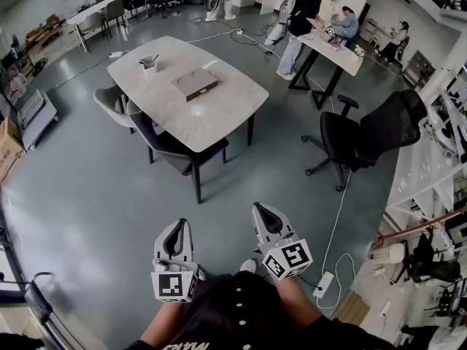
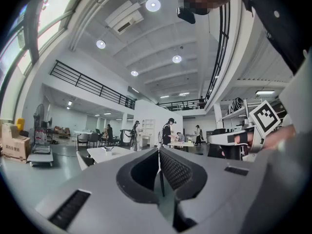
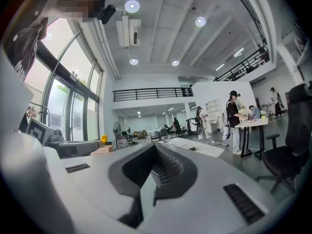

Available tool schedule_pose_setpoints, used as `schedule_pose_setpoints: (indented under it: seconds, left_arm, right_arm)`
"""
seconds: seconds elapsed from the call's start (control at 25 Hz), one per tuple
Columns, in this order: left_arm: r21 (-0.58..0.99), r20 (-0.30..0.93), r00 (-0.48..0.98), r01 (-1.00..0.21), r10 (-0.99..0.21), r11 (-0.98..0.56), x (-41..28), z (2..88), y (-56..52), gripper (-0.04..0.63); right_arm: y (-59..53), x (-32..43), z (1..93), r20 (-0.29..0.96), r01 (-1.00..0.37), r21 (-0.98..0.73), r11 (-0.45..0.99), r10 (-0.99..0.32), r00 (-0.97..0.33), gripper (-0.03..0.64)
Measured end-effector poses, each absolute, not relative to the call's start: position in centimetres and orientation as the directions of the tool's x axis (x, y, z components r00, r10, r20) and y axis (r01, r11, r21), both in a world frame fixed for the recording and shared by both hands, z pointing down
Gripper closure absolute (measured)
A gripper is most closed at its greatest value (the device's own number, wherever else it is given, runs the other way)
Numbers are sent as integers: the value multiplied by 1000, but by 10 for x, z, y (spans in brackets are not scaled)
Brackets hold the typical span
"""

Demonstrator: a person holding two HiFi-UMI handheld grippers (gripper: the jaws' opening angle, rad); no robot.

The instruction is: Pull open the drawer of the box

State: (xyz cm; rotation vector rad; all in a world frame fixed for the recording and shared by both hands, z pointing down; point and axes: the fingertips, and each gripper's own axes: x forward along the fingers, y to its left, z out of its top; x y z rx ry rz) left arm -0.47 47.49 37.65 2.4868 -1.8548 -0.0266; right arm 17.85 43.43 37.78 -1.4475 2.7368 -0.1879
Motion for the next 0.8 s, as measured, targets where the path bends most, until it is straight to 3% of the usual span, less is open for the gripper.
schedule_pose_setpoints:
  seconds: [0.8]
  left_arm:
    - [45,37,295,-955,-955,-293,-33,381,464,578]
  right_arm:
    - [422,146,381,14,-827,-128,547,-833,-553,620]
